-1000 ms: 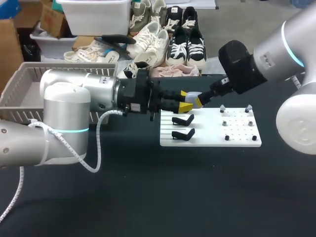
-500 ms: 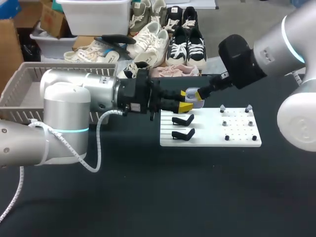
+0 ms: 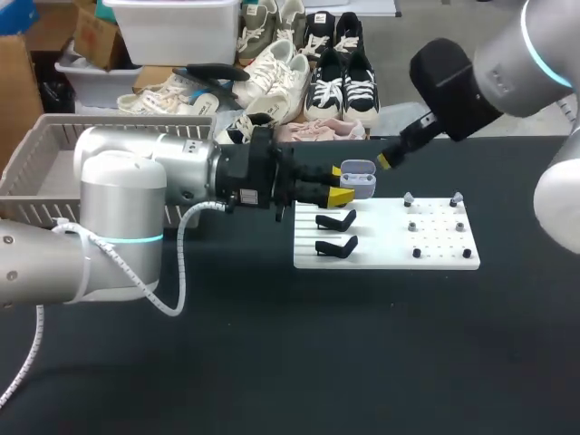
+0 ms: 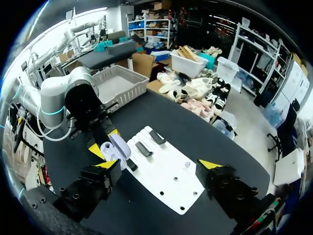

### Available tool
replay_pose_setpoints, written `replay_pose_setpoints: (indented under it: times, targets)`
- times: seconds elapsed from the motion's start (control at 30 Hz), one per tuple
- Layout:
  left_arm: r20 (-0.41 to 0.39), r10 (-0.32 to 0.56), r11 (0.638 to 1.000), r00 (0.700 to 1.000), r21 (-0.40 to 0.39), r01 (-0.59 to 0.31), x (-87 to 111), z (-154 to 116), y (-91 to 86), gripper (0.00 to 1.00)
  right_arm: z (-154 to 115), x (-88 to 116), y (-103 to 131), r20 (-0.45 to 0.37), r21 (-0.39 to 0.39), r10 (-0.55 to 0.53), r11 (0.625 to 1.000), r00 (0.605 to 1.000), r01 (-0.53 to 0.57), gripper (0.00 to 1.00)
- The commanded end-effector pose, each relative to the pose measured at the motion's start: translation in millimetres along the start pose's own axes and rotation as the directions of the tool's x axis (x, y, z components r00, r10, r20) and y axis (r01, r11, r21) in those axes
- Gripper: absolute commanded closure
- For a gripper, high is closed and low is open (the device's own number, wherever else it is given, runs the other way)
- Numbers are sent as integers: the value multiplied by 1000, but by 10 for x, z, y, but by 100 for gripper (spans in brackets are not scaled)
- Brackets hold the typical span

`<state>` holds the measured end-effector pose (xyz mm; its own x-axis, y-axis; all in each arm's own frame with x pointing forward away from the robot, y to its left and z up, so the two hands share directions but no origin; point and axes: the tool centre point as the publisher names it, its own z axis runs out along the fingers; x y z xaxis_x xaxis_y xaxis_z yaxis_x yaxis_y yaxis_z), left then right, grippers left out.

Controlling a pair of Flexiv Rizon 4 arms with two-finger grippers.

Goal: Pick up each earbud case from the left stands, insert the matching earbuds, close the lid, and place the case in the box.

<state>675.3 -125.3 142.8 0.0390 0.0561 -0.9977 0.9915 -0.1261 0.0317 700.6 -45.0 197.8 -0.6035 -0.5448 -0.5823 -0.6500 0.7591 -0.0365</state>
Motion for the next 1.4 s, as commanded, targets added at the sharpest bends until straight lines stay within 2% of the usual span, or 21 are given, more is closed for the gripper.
replay_pose_setpoints:
  times: [0.03,0.23,0.57,0.9,1.1,1.2,1.4]
  targets:
    - [-6,7,1000,1000,0,-7,3,-6,9,100,-113,156,-103,-68,282,4,959,998,15,0]
    - [-27,60,998,998,6,-60,-29,-50,9,100,-20,391,-351,-170,344,62,939,983,0,0]
    - [-21,76,997,997,1,-76,-41,-87,16,100,202,589,-643,-256,388,151,921,955,-42,0]
    - [-21,76,997,997,1,-76,-41,-87,16,100,560,721,-938,-324,390,239,915,915,-101,0]
    - [-21,76,997,997,1,-76,-41,-87,16,100,726,782,-1062,-331,346,275,925,903,-155,0]
    - [-21,76,997,997,1,-76,-41,-87,16,100,795,810,-1110,-340,338,282,927,897,-163,12]
    - [-21,76,997,997,1,-76,-41,-87,16,100,909,884,-1162,-356,323,289,931,888,-173,22]
